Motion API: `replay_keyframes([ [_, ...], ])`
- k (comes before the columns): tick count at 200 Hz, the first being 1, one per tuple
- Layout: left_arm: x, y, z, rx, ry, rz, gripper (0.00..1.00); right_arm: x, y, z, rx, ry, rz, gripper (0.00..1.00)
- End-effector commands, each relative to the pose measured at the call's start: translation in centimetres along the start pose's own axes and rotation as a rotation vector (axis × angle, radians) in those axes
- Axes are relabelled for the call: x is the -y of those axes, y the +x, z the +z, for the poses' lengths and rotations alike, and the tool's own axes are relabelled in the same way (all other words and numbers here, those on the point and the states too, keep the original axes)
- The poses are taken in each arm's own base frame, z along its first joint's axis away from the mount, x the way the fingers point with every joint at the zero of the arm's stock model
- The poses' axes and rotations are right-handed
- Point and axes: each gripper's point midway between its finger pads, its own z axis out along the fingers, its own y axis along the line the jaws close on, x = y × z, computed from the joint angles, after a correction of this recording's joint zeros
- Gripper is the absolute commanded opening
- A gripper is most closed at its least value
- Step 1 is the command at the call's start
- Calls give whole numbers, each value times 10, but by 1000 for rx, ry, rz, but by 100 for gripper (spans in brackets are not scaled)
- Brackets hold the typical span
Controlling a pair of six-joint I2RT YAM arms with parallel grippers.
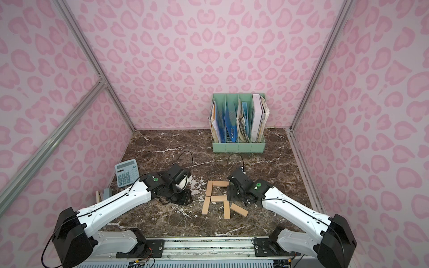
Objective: Assemble the number 6 with building blocks
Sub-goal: Pick up the building block from the center of the board.
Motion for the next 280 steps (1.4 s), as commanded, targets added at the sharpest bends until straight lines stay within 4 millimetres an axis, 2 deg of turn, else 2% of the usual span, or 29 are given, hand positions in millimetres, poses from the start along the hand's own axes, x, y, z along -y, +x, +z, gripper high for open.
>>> replay_keyframes([
  [1,-3,5,-3,-11,-9,2,39,7,-25,2,-20,2,-499,83],
  [12,-4,5,-6,-10,-18,8,39,12,-13,8,-121,-30,-583,81],
  [31,-6,6,-12,10,-20,10,39,13,17,10,-261,-158,-602,72],
  [46,-8,7,-13,15,-25,6,39,-1,43,2,-308,-294,-634,71],
  [63,-10,7,-12,21,-27,-4,39,0,63,-6,-353,-336,-661,73],
  [95,-10,7,-6,20,-22,-20,39,19,97,-10,-487,-321,-741,73],
  [136,-9,3,-5,16,-29,-14,39,3,127,-8,-543,-464,-693,72],
  [189,-9,2,-4,14,-32,-17,39,6,133,18,-524,-421,-685,67],
  [241,-10,3,-2,17,-35,-24,39,9,138,24,-545,-377,-736,65],
  [280,-10,2,0,18,-32,-25,39,19,140,39,-572,-258,-767,65],
])
